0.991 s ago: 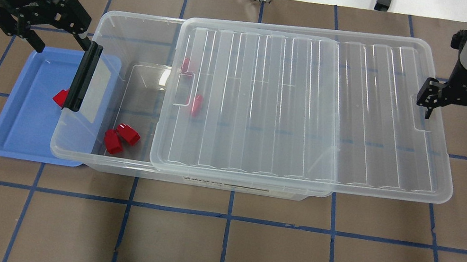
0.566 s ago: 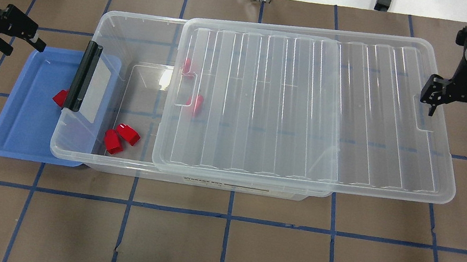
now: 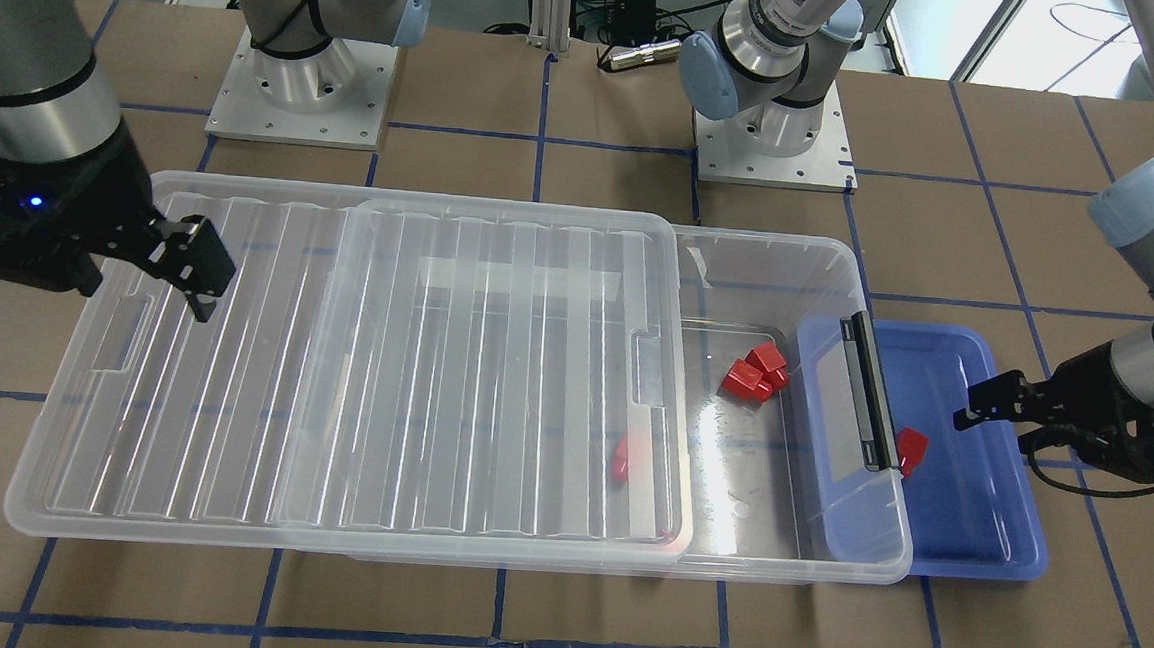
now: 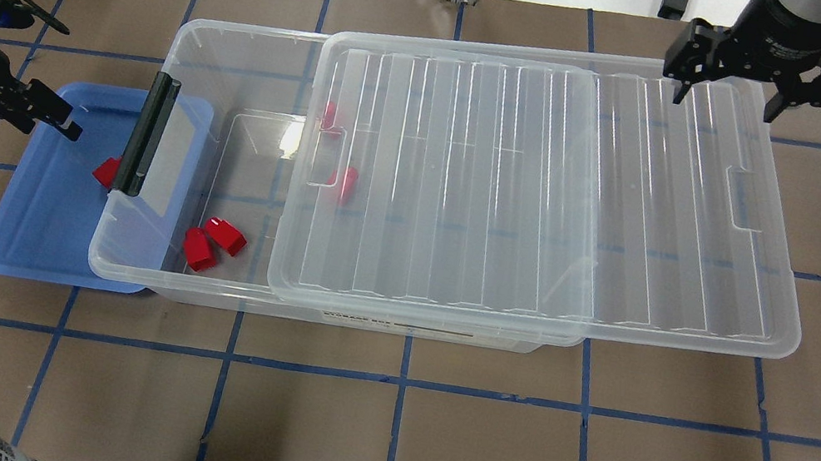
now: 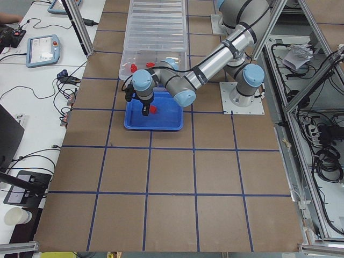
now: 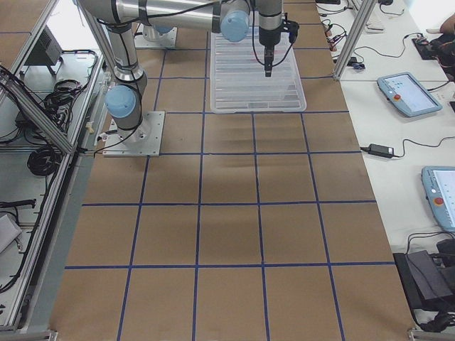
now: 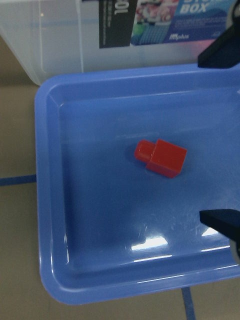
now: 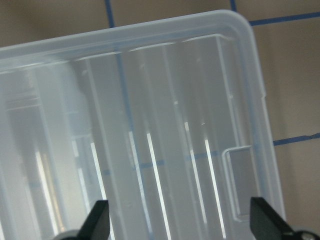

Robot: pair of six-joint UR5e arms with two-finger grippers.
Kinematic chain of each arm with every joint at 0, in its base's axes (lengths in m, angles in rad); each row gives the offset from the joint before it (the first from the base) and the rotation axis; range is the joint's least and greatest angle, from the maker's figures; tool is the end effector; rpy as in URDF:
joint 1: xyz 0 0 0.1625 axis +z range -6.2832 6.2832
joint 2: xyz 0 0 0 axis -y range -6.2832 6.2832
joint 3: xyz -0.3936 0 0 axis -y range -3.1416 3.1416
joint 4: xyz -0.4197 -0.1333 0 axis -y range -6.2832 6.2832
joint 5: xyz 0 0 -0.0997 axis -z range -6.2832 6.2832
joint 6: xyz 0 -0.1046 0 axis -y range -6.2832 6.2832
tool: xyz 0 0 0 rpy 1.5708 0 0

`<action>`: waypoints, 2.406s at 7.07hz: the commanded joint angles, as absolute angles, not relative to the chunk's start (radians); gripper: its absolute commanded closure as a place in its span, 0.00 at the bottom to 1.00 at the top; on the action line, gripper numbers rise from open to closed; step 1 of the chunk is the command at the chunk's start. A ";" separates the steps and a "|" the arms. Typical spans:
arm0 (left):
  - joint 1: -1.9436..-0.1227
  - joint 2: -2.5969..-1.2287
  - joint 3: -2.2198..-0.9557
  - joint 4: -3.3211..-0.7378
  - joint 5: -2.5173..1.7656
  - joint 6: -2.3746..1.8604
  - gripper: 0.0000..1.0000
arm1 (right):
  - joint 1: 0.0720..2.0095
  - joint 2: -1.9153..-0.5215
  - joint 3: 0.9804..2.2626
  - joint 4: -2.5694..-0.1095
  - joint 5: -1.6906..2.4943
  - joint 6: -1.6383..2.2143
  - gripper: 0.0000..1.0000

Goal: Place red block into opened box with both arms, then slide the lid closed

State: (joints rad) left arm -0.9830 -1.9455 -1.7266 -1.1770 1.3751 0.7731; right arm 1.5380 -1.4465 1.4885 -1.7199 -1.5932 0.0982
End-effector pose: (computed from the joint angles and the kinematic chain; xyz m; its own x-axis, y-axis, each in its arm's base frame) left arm 0.1998 -0.5769 0.2012 -0.9574 0.1706 0.2331 0.1666 0.9853 -0.0370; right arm 0.1119 -0.5824 0.4421 -0.9911 0.1324 0.0117 0.1304 0.9855 -0.1086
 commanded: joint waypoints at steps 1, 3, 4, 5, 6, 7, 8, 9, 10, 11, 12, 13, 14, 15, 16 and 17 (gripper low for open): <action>-1.058 -1.960 -1.814 -0.981 1.411 0.787 0.00 | 1.577 -1.485 1.480 -1.634 -1.537 0.133 0.00; -1.075 -1.977 -1.856 -0.914 1.424 0.791 0.00 | 1.577 -1.489 1.476 -1.629 -1.537 0.133 0.00; -1.075 -2.002 -1.883 -0.910 1.455 0.778 0.00 | 1.577 -1.491 1.479 -1.626 -1.537 0.133 0.00; -1.077 -2.017 -1.887 -0.910 1.488 0.760 0.10 | 1.577 -1.491 1.477 -1.617 -1.537 0.135 0.00; -1.080 -2.028 -1.887 -0.910 1.488 0.746 0.48 | 1.577 -1.491 1.468 -1.596 -1.539 0.133 0.00; -1.084 -2.022 -1.876 -0.911 1.491 0.726 0.82 | 1.577 -1.491 1.467 -1.594 -1.539 0.133 0.00; -1.086 -2.008 -1.875 -0.913 1.488 0.724 0.87 | 1.577 -1.491 1.465 -1.592 -1.539 0.133 0.00; -1.092 -1.987 -1.846 -0.916 1.489 0.726 0.88 | 1.577 -1.491 1.468 -1.591 -1.539 0.133 0.00; -1.091 -1.968 -1.779 -0.987 1.491 0.726 0.88 | 1.578 -1.493 1.473 -1.591 -1.539 0.133 0.00; -1.091 -1.945 -1.676 -1.143 1.491 0.726 0.88 | 1.578 -1.493 1.476 -1.591 -1.540 0.130 0.00; -1.092 -1.930 -1.555 -1.281 1.493 0.726 0.88 | 1.578 -1.494 1.476 -1.592 -1.540 0.123 0.00; -1.097 -1.913 -1.475 -1.422 1.464 0.721 0.88 | 1.578 -1.499 1.479 -1.594 -1.542 0.126 0.00; -1.106 -1.893 -1.460 -1.457 1.422 0.692 0.88 | 1.578 -1.499 1.480 -1.594 -1.542 0.124 0.00; -1.171 -1.855 -1.454 -1.462 1.427 0.555 0.88 | 1.578 -1.500 1.480 -1.594 -1.543 0.126 0.00; -1.265 -1.824 -1.466 -1.465 1.433 0.403 0.88 | 1.578 -1.500 1.480 -1.594 -1.543 0.126 0.00; -1.343 -1.803 -1.468 -1.465 1.443 0.283 0.88 | 1.578 -1.499 1.480 -1.595 -1.542 0.123 0.00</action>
State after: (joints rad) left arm -1.2466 -1.8343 -1.4661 -1.4595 1.4348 0.4384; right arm 1.5785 -1.4995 1.4801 -1.5941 -1.5427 0.1250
